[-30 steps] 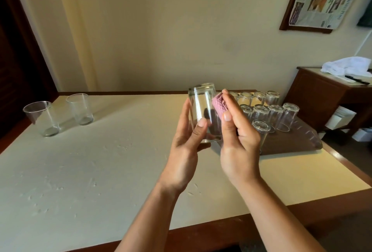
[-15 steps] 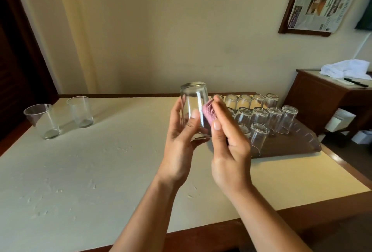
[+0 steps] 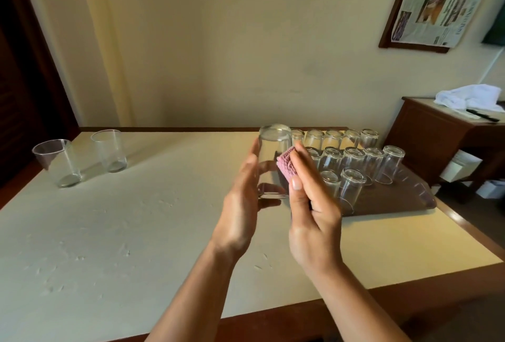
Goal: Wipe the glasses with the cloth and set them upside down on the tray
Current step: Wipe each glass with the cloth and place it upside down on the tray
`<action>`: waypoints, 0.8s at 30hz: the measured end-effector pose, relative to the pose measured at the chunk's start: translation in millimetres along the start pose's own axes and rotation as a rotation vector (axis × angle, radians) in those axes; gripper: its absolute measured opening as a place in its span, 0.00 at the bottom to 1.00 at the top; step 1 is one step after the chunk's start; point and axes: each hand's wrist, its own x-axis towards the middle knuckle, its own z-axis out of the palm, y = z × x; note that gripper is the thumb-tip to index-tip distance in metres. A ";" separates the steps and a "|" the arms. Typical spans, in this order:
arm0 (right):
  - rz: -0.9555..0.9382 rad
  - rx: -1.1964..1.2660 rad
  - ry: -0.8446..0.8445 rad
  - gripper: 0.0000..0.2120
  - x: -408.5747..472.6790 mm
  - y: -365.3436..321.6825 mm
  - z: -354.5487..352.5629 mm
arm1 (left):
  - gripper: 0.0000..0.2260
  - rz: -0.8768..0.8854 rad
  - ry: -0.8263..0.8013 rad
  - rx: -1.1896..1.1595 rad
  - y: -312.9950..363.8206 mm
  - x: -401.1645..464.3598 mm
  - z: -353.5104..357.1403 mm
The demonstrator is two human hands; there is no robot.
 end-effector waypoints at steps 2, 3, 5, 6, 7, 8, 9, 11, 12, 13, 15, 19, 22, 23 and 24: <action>0.018 0.034 0.006 0.18 9.1 2.5 -4.4 | 0.24 0.013 -0.023 0.031 -3.7 -7.9 3.8; 0.027 0.036 0.018 0.18 16.6 2.5 -6.2 | 0.26 0.027 -0.013 0.003 -5.2 -10.0 7.0; 0.027 0.023 0.032 0.18 27.7 0.1 -6.6 | 0.29 0.066 0.024 -0.078 -4.2 -10.5 12.6; 0.022 0.033 0.028 0.18 28.4 -2.5 -4.2 | 0.28 0.072 0.045 -0.126 -2.1 -9.3 13.7; 0.022 0.051 0.019 0.18 25.2 -6.1 -1.6 | 0.26 0.055 0.058 -0.190 0.4 -7.1 13.5; 0.020 0.057 0.016 0.18 19.1 -6.0 1.5 | 0.26 0.014 0.060 -0.266 2.5 -4.5 12.1; 0.015 0.053 0.020 0.18 11.7 -5.6 3.6 | 0.26 -0.030 0.051 -0.338 4.4 -3.1 10.2; 0.012 0.055 0.025 0.18 3.7 -1.6 3.6 | 0.24 -0.070 0.004 -0.358 4.1 -4.0 6.8; 0.030 0.087 0.027 0.18 6.5 0.2 1.7 | 0.21 -0.060 -0.022 -0.317 2.2 -6.3 5.9; 0.051 0.118 0.024 0.18 12.8 0.1 -0.3 | 0.19 -0.039 -0.037 -0.281 0.2 -8.5 6.3; 0.073 0.117 0.020 0.18 28.2 0.1 -3.3 | 0.22 0.018 -0.017 -0.250 -1.7 -10.6 8.6; 0.082 0.212 -0.056 0.19 18.6 -2.3 3.8 | 0.33 0.121 0.155 -0.142 0.2 -1.6 6.4; 0.054 0.213 -0.040 0.19 3.9 2.0 7.6 | 0.25 0.102 0.041 -0.148 2.2 -0.5 0.9; 0.079 0.272 -0.020 0.19 8.3 0.9 6.2 | 0.25 0.069 -0.026 -0.165 3.1 -2.6 -1.1; 0.110 0.309 0.005 0.19 14.1 0.9 4.0 | 0.25 0.032 -0.075 -0.175 3.7 -4.6 -2.2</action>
